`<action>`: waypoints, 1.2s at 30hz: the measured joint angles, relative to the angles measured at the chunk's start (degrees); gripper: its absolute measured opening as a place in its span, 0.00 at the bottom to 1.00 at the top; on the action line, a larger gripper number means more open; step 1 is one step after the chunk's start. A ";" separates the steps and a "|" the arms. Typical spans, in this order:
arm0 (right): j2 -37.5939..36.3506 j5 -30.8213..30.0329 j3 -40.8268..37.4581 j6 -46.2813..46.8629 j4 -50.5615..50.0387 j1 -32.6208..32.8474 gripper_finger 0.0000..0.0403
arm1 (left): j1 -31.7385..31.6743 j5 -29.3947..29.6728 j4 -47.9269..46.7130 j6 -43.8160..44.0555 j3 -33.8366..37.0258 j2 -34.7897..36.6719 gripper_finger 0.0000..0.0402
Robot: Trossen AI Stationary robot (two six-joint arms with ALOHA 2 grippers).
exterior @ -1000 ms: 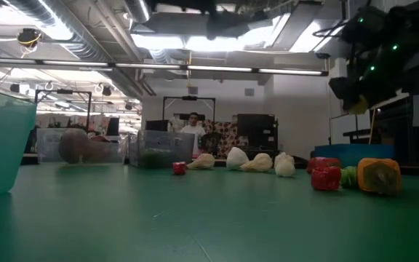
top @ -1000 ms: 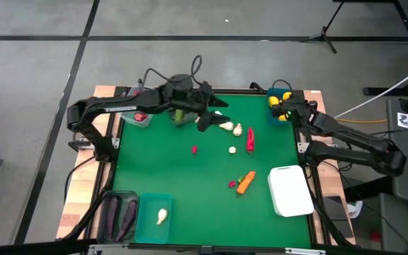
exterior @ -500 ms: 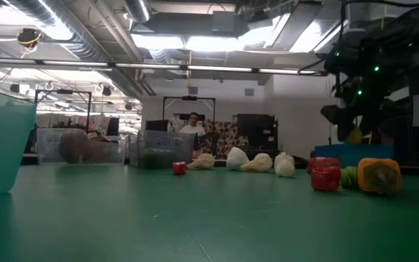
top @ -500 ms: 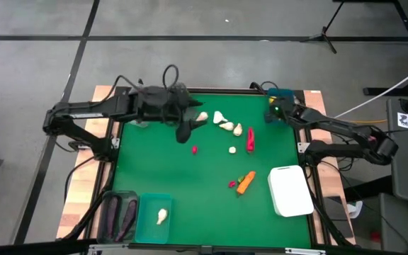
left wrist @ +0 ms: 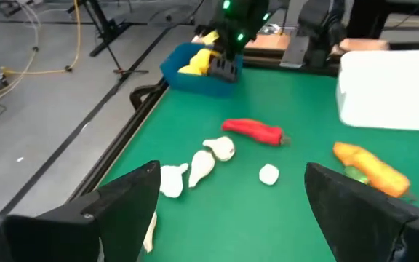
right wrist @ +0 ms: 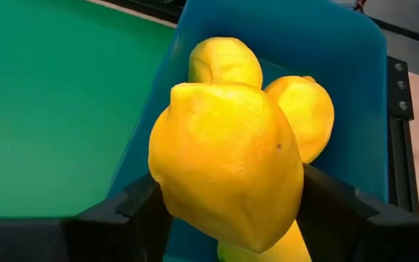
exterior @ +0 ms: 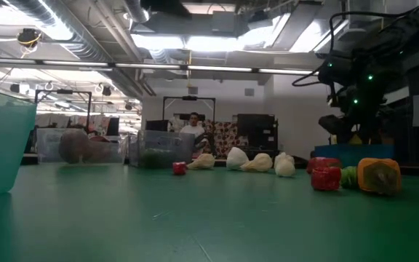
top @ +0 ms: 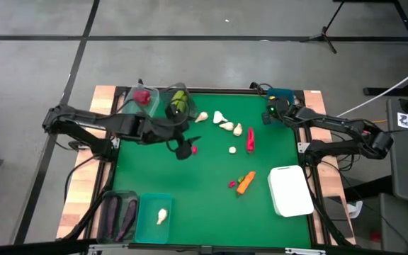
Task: Sort produce into baskets
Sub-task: Put the lemon into the blue bin, then put the garlic into the green bin
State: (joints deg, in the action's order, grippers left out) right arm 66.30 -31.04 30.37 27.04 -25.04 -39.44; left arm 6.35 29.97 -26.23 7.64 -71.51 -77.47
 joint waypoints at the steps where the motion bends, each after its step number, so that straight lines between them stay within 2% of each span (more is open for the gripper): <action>1: 0.00 0.12 0.00 -0.32 0.00 0.00 0.61 | -0.17 0.09 1.03 -0.07 1.37 0.00 0.84; 5: 0.00 2.62 0.00 -0.85 -0.01 0.00 0.64 | -0.56 0.16 6.74 -0.26 7.08 0.00 0.84; 9: -0.02 3.34 0.00 -2.00 0.07 0.00 0.74 | -0.87 0.14 10.45 -0.22 11.07 0.00 0.84; 13: -0.20 2.96 0.13 -1.98 -0.13 0.02 0.85 | -0.87 0.11 11.78 -0.19 12.29 -0.04 0.84; 16: -0.20 2.99 1.65 -2.06 -0.67 0.02 0.89 | -0.87 0.14 12.49 -0.21 12.29 -0.04 0.84; 22: -0.20 3.64 6.43 -3.52 -3.52 0.04 0.89 | -1.21 0.12 13.93 3.21 12.31 -0.45 0.84; 26: -0.20 3.69 9.44 -4.89 -6.53 0.04 0.87 | -2.61 0.79 19.23 0.42 12.31 -2.55 0.84; 32: -0.22 5.79 11.42 -6.14 -10.79 0.04 0.87 | -6.79 1.45 31.83 -1.97 12.34 -9.80 0.84; 36: -0.22 6.22 11.65 -6.53 -11.86 0.04 0.87 | -9.92 1.42 37.00 0.86 12.34 -15.18 0.84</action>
State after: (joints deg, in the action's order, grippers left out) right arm 66.08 -24.82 42.02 20.51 -36.89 -39.40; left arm -3.58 31.39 10.77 8.50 -59.18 -92.66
